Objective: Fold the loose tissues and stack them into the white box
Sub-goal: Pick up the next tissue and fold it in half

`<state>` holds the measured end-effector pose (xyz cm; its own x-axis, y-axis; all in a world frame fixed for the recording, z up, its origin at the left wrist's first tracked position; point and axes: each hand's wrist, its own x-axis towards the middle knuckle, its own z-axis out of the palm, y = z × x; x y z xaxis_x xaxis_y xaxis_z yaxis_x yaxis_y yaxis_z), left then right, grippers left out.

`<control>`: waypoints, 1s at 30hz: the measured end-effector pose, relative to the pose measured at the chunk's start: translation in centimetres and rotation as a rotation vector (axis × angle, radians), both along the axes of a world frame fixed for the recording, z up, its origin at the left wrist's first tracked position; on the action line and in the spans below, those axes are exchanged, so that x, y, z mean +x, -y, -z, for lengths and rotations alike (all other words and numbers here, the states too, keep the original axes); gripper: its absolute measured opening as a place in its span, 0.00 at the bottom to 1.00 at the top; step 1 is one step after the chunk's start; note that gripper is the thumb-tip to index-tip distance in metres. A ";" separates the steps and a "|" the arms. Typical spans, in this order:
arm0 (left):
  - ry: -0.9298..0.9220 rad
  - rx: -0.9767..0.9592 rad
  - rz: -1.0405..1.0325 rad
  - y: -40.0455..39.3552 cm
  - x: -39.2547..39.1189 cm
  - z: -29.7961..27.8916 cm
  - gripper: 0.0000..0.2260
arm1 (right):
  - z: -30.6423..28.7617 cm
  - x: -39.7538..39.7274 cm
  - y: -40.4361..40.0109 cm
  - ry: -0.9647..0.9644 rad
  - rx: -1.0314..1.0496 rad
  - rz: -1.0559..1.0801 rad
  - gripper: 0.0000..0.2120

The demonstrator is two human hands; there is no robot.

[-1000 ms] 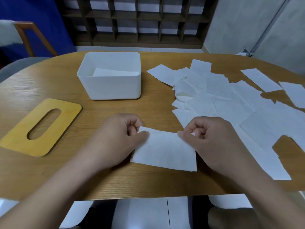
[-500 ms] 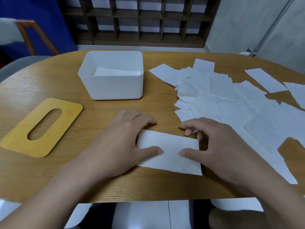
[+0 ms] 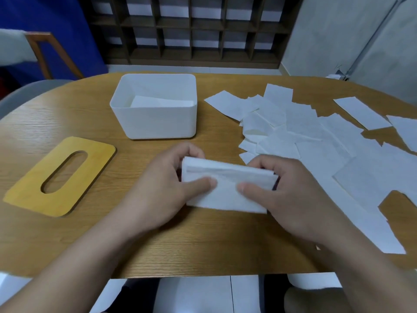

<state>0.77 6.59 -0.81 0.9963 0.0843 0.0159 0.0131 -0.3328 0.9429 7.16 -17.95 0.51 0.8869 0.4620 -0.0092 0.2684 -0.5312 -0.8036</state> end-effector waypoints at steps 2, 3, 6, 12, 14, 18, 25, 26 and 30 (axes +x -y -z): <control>0.067 -0.264 -0.072 0.3 0.3 0.1 0.11 | 0.2 0.1 -1.0 -0.027 0.186 0.098 0.06; 0.110 -0.323 -0.105 0.6 0.4 0.1 0.11 | 0.3 0.1 -1.6 -0.039 0.264 0.132 0.06; 0.184 -0.327 -0.150 1.0 0.6 0.4 0.09 | 1.0 -0.2 -3.6 -0.101 0.450 0.176 0.08; 0.186 -0.267 -0.242 0.6 0.4 1.5 0.15 | 2.6 -0.4 -5.5 -0.112 0.485 0.161 0.16; 0.208 -0.232 -0.248 0.6 0.3 1.4 0.15 | 2.7 -0.4 -5.7 -0.095 0.488 0.130 0.17; 0.209 -0.227 -0.261 0.6 0.3 1.8 0.18 | 2.9 -0.4 -5.9 -0.090 0.504 0.118 0.17; 0.161 -0.241 -0.248 0.1 0.2 2.1 0.16 | 2.8 -0.3 -5.8 -0.102 0.441 0.097 0.17; 0.152 -0.222 -0.235 0.0 0.3 2.2 0.14 | 2.8 -0.2 -5.7 -0.104 0.415 0.088 0.17; 0.128 -0.174 -0.229 -0.6 0.1 2.0 0.09 | 1.9 0.0 -5.0 -0.048 0.319 0.096 0.13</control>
